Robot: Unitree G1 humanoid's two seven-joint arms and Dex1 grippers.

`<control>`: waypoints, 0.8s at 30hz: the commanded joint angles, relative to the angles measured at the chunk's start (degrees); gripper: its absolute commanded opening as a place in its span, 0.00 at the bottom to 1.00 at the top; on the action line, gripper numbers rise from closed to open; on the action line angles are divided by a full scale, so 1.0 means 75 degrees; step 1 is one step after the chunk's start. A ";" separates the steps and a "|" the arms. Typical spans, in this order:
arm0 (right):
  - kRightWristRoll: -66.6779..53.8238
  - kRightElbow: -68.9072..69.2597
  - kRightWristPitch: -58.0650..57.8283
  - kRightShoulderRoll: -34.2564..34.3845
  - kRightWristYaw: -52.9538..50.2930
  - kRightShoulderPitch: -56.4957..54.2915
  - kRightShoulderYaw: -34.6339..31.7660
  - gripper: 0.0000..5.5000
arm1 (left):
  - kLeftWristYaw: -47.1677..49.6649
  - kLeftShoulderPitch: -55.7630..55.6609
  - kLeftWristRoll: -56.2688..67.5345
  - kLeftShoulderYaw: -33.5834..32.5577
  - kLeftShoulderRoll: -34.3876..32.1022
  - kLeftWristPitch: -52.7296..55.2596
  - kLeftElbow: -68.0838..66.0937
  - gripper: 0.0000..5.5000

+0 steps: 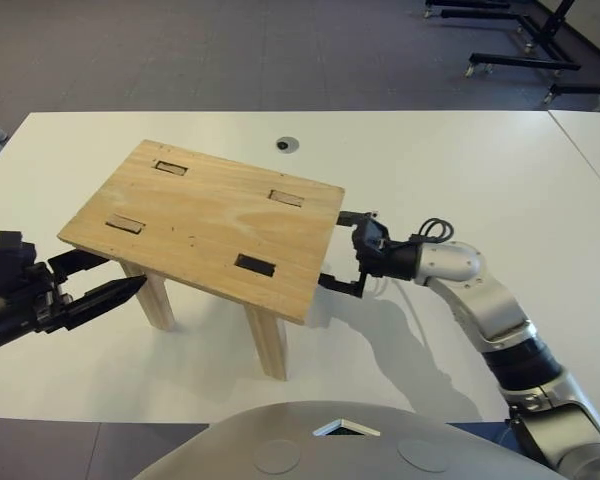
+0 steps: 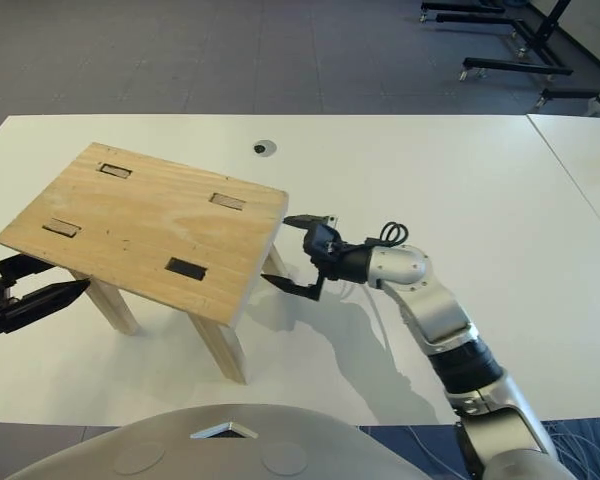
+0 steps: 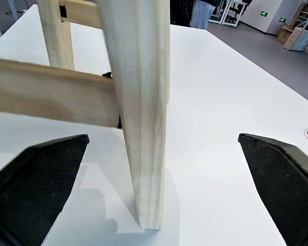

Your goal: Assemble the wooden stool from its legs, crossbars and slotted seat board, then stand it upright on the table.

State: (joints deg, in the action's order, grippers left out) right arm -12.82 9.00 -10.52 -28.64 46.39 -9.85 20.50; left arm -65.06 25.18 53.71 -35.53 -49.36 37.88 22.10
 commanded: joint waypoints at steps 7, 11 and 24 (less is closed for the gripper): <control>0.1060 -0.2426 0.0810 0.1077 -0.1320 -0.1622 -0.0610 0.98 | 0.0292 -0.1941 -0.0654 0.1471 -0.0183 -0.0046 -0.0571 0.79; 0.1263 -0.3130 0.1115 0.1131 -0.1453 -0.2040 -0.0867 0.98 | 0.0722 -0.3170 -0.0925 0.2212 0.0150 -0.0103 -0.0807 0.79; 0.1729 -0.4935 0.2190 0.0887 -0.1907 -0.2860 -0.1682 0.98 | 0.1224 -0.5440 -0.1529 0.3723 0.1580 -0.0478 -0.1820 0.79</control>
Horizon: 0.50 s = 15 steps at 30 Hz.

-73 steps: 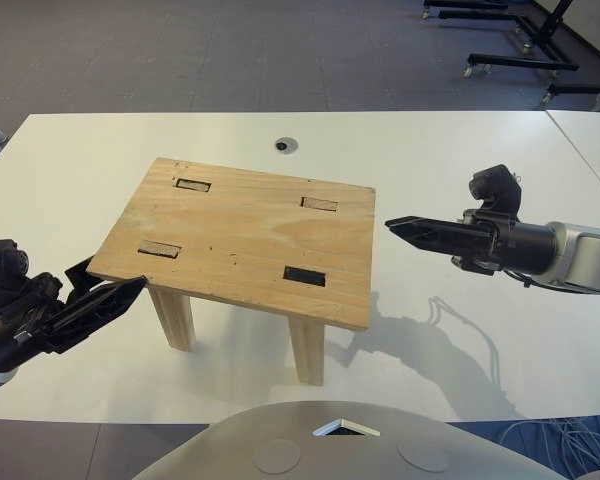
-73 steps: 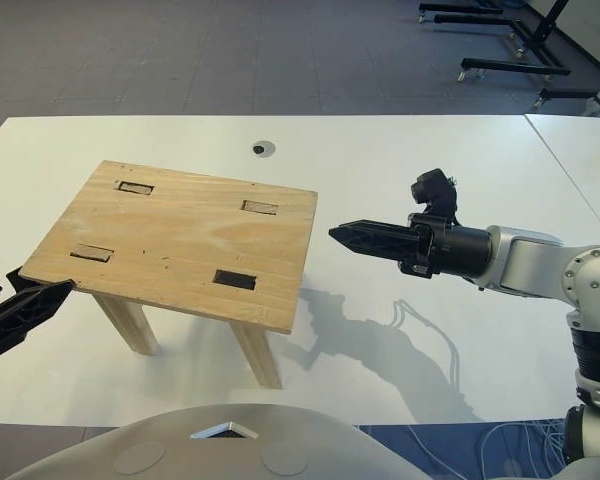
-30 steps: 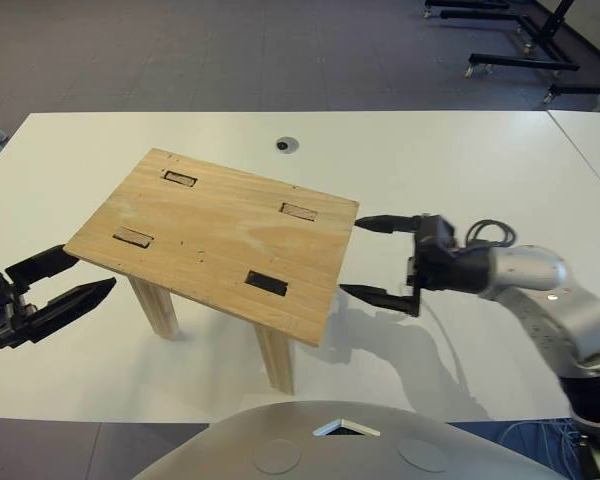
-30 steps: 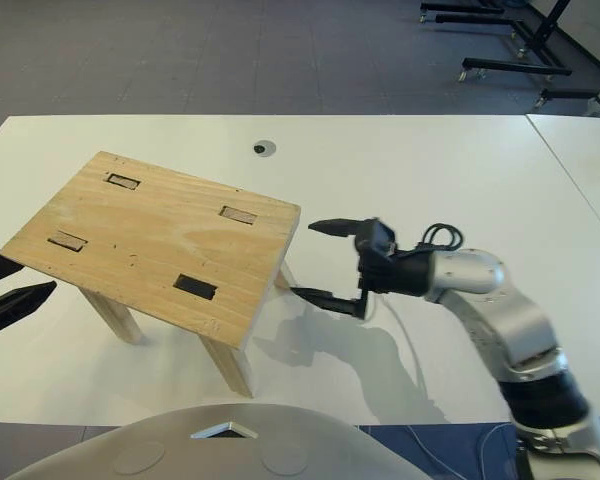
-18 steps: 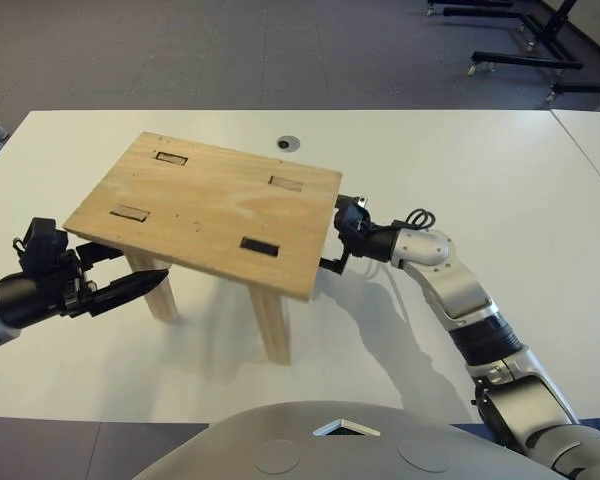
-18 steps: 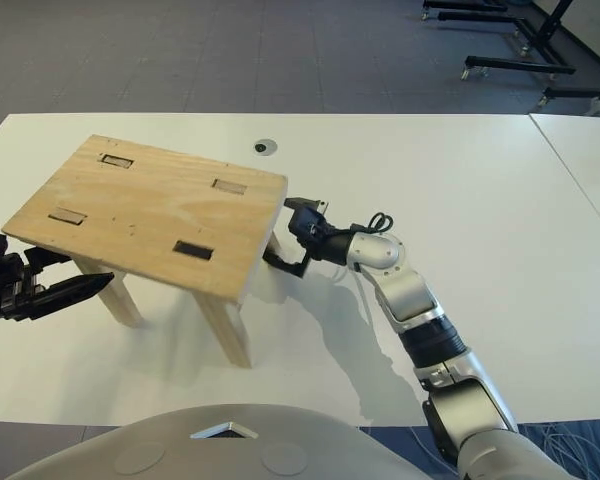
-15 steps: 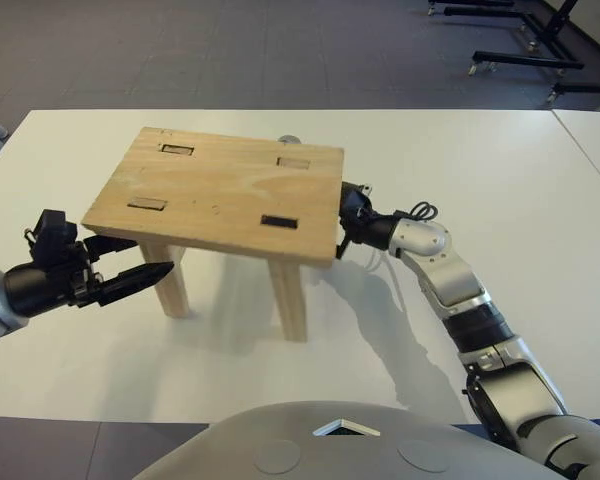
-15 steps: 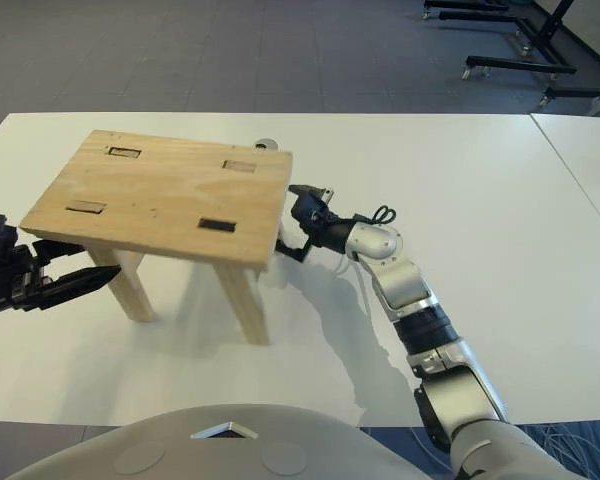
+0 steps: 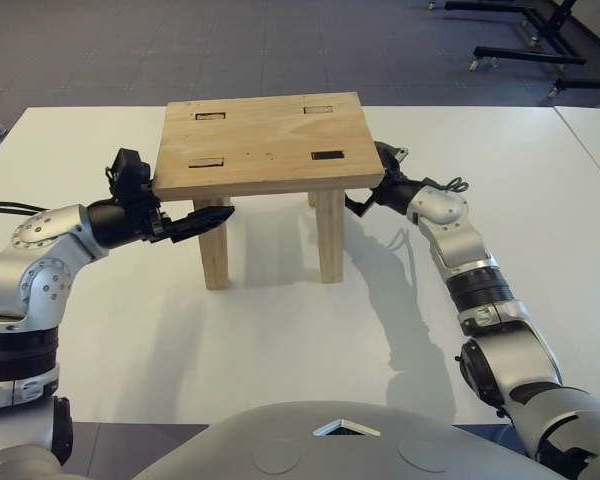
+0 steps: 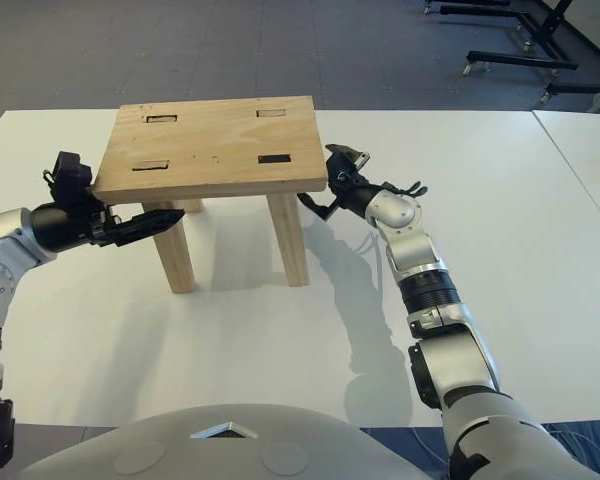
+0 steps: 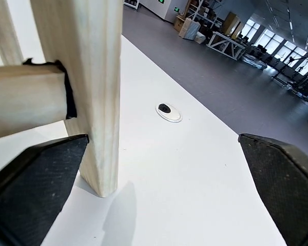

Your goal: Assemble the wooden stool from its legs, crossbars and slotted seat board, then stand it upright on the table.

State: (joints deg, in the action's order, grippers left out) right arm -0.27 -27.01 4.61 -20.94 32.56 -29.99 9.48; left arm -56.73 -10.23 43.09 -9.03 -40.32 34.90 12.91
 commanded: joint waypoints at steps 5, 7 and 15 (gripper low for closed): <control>0.0204 -0.0429 0.0419 -0.0377 -0.0049 -0.0133 -0.0338 0.98 | -0.0002 -0.1919 -0.0739 0.0732 0.1085 -0.0549 -0.2140 0.79; 0.0192 -0.0487 0.0468 -0.0426 -0.0049 -0.0204 -0.0408 0.98 | -0.0091 -0.2077 -0.0895 0.0804 0.1185 -0.0691 -0.2395 0.79; 0.0116 -0.0573 0.0697 -0.0845 -0.0067 -0.0339 -0.0822 0.98 | -0.0393 -0.2910 -0.1616 0.1041 0.1568 -0.1435 -0.3776 0.79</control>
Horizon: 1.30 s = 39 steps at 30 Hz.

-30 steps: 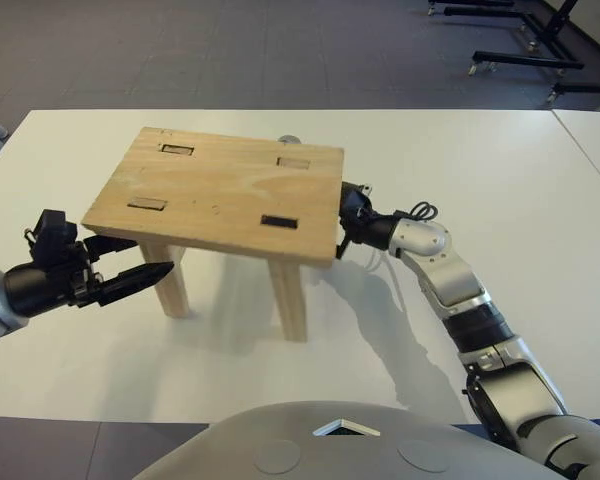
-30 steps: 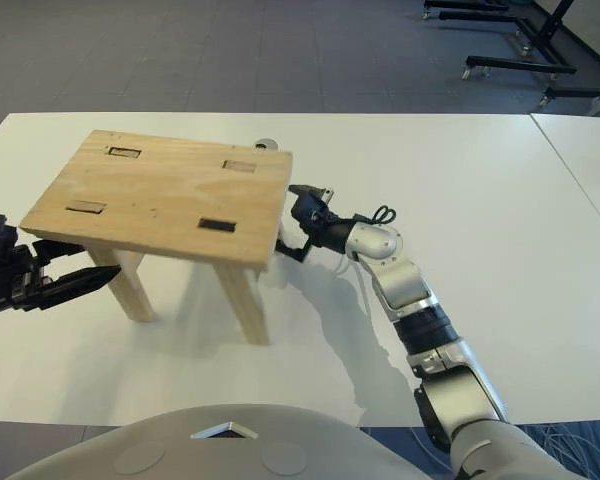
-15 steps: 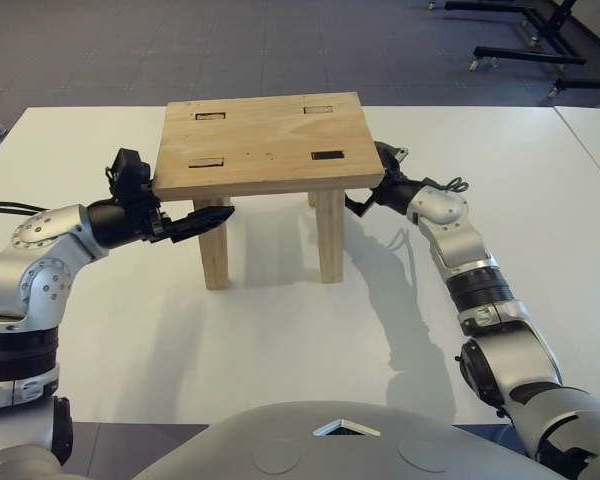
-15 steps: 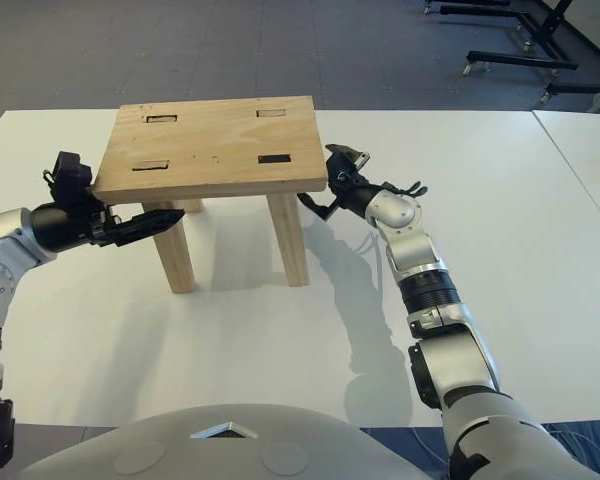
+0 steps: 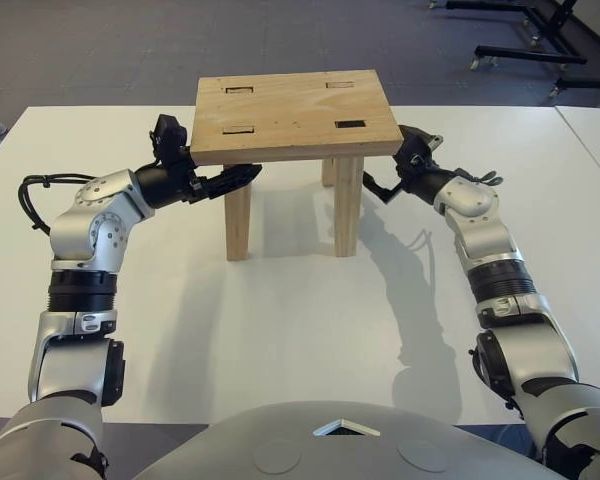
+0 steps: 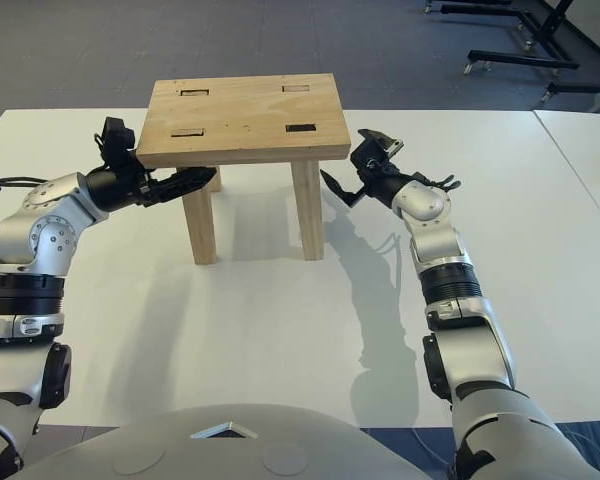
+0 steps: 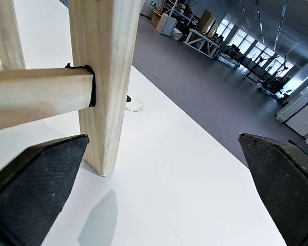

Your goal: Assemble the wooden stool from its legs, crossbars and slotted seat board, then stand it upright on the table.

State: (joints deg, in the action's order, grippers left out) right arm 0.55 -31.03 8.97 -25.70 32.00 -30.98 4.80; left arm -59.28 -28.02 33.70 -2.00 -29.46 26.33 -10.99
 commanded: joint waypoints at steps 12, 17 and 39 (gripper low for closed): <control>-0.0254 0.0840 -0.0034 -0.0010 -0.0476 0.0255 -0.0675 0.98 | 0.0827 0.1192 0.0198 -0.0938 0.0033 0.0037 0.2068 0.79; -0.0276 0.1071 -0.0217 -0.0082 -0.0521 0.0428 -0.0828 0.98 | 0.1170 0.2268 0.0650 -0.1326 -0.0045 0.0435 0.3349 0.79; -0.1976 0.3250 -0.0784 0.0759 -0.1469 0.0430 -0.2154 0.98 | 0.3693 0.1886 0.0454 -0.2917 0.0556 -0.0937 0.3710 0.79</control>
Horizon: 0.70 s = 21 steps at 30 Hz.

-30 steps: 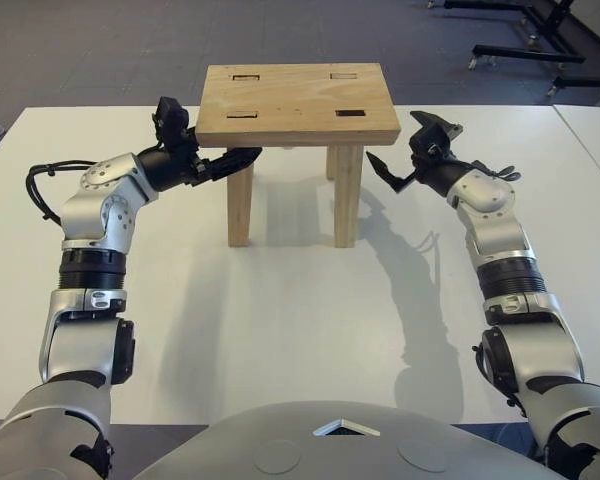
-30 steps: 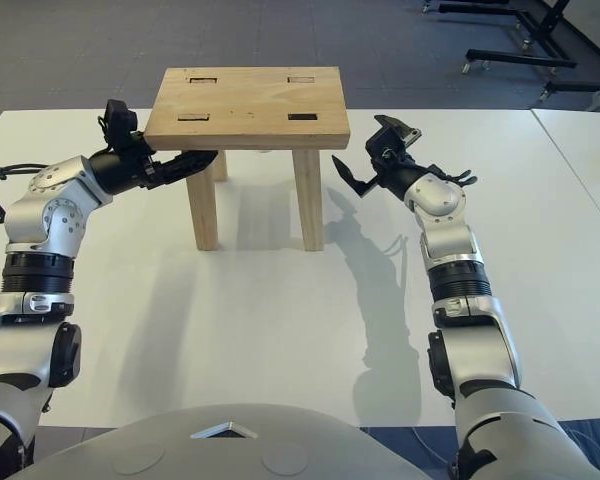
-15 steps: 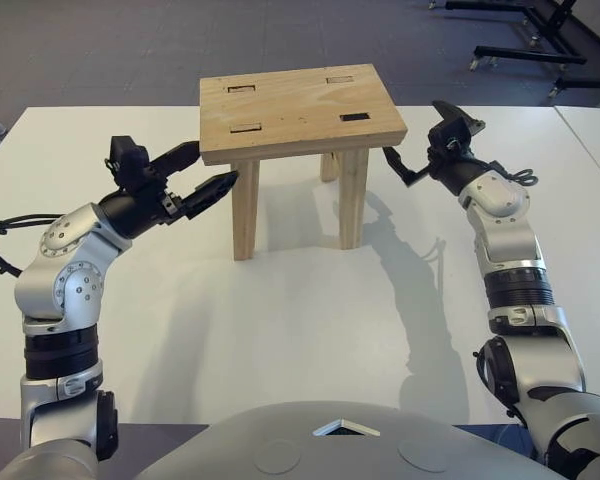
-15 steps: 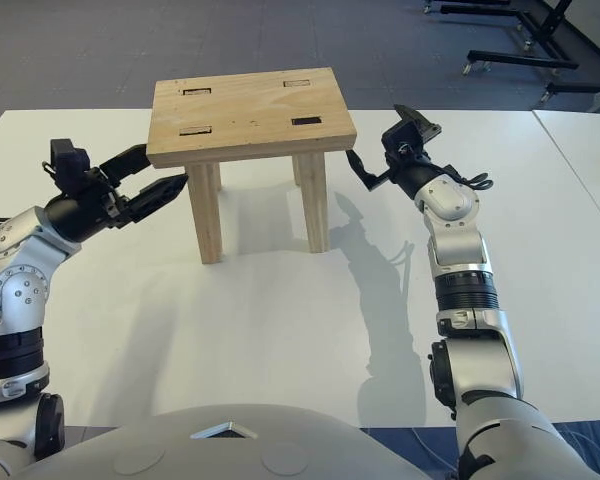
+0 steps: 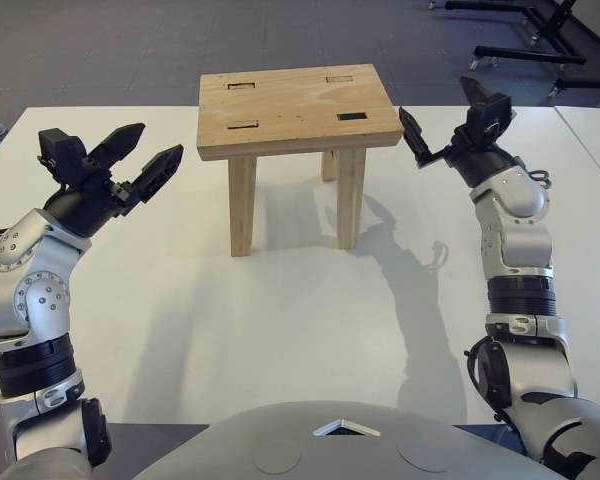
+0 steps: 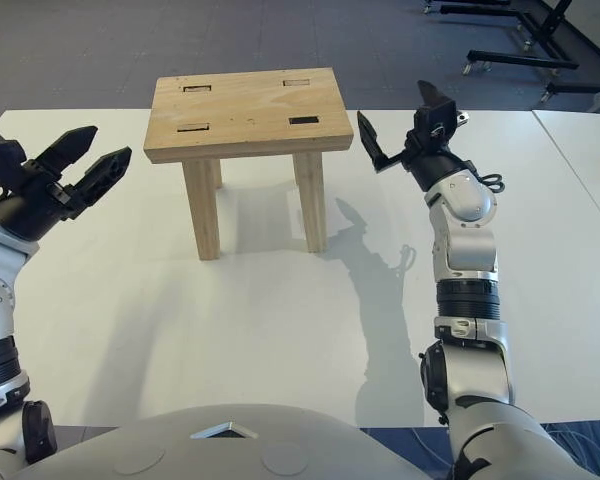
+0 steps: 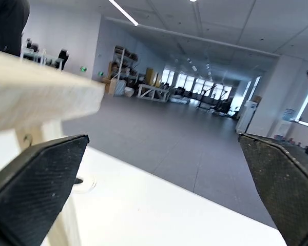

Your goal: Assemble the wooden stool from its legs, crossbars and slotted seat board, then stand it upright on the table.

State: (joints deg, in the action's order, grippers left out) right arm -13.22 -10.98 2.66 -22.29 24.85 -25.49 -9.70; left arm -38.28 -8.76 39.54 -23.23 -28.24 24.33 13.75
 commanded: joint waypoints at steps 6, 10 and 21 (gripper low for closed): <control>-0.0065 0.1722 0.0013 0.1393 -0.1763 -0.0159 -0.0054 0.98 | 0.3228 -0.1308 -0.2870 0.1208 0.1449 -0.1986 0.0806 0.79; 0.0548 0.2951 -0.0264 0.2243 -0.2707 0.0521 0.0626 0.98 | 0.4342 -0.0970 -0.4093 0.1932 0.2225 -0.2425 0.1134 0.79; 0.0792 0.3786 -0.0247 0.2621 -0.2398 0.1875 0.1777 0.98 | 0.4551 0.0086 -0.4275 0.2541 0.2918 -0.2832 0.1560 0.79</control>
State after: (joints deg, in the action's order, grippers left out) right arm -8.42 19.51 -0.46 -2.98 6.72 -11.48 3.19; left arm -4.24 -9.28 9.24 -4.58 -6.15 4.32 28.12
